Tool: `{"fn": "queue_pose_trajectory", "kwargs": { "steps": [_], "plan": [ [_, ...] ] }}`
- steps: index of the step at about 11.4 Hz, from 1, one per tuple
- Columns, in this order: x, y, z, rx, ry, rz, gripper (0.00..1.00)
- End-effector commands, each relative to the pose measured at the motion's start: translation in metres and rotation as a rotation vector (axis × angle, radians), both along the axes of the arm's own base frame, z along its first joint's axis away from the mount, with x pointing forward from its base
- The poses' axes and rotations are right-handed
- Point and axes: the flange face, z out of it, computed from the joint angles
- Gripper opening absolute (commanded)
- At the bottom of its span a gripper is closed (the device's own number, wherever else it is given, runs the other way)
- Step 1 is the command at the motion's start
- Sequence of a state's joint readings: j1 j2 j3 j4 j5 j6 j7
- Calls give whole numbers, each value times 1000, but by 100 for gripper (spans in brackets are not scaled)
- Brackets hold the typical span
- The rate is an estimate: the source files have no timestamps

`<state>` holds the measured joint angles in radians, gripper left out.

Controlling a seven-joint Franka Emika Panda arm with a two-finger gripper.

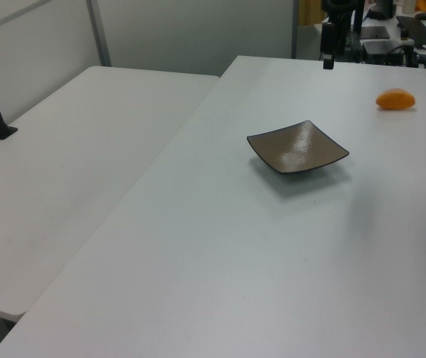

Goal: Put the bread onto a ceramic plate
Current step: 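Move the open gripper over toward the orange bread roll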

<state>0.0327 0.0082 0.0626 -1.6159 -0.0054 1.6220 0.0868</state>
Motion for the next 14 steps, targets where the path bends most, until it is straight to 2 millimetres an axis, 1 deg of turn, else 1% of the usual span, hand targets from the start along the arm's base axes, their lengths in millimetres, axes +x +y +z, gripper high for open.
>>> {"fn": "queue_pose_trajectory", "kwargs": {
  "steps": [1, 7, 10, 13, 14],
  "plan": [
    [-7, -9, 4, -9, 10, -16, 100],
    [-8, -11, 6, -10, 6, -14, 100],
    [-8, -27, 6, -13, 7, -11, 100],
    [-9, -58, -9, -60, 38, -31, 100],
    [-10, -76, -14, -73, 48, -59, 100]
  ]
}}
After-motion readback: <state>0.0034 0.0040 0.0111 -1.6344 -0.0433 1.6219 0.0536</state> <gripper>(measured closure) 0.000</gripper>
